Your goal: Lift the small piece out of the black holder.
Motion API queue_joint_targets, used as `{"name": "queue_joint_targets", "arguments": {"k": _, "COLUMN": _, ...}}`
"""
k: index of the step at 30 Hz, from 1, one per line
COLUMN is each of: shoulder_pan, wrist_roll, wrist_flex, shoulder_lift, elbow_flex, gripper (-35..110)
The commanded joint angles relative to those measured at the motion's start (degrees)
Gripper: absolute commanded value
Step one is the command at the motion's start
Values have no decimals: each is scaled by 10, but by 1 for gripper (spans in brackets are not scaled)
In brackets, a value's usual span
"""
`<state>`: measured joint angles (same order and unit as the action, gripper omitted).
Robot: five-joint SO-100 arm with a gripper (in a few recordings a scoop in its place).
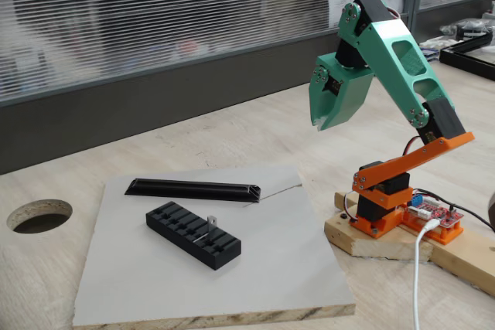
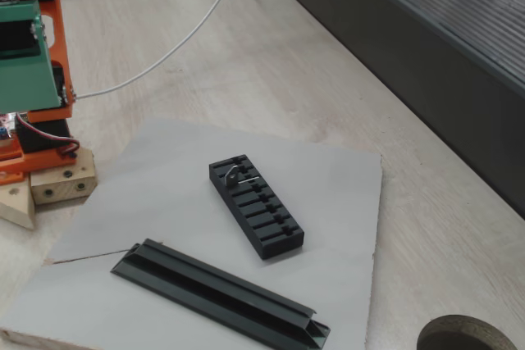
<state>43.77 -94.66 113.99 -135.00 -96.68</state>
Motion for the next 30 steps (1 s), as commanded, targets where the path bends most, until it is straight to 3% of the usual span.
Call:
{"name": "queue_joint_targets", "arguments": {"k": 1, "shoulder_pan": 6, "wrist_roll": 4, "wrist_flex": 16, "shoulder_lift": -47, "elbow_flex": 5, "gripper": 7}}
{"name": "queue_joint_targets", "arguments": {"k": 24, "shoulder_pan": -2, "wrist_roll": 0, "wrist_flex": 15, "shoulder_lift": -41, "elbow_flex": 5, "gripper": 8}}
{"name": "queue_joint_targets", "arguments": {"k": 30, "shoulder_pan": -103, "wrist_roll": -7, "wrist_flex": -36, "shoulder_lift": 22, "elbow_flex": 5, "gripper": 8}}
